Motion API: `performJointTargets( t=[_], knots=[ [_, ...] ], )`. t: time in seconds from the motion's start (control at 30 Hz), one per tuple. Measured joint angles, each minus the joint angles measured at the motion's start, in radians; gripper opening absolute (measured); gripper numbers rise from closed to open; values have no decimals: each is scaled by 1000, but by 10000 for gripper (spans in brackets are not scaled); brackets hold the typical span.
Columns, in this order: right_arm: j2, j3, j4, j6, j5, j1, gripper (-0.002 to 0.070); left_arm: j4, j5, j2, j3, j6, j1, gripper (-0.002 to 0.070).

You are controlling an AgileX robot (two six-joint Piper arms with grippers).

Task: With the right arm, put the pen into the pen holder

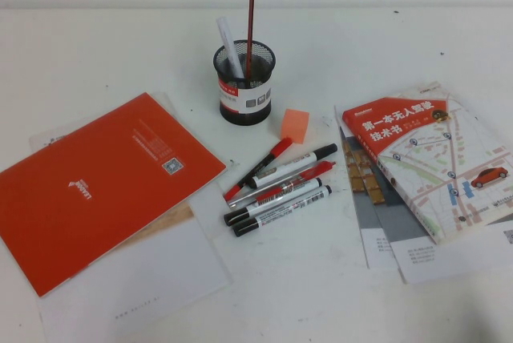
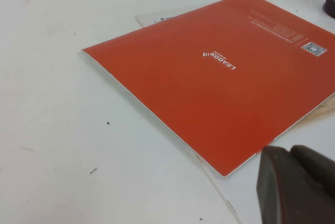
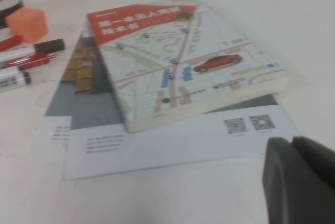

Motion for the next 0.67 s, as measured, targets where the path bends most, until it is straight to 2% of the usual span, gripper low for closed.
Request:
performJointTargets(
  t=[0.67],
  knots=[
    [0, 0, 2, 0, 2, -26, -19, 0, 0, 0, 0, 0, 0, -3]
  ],
)
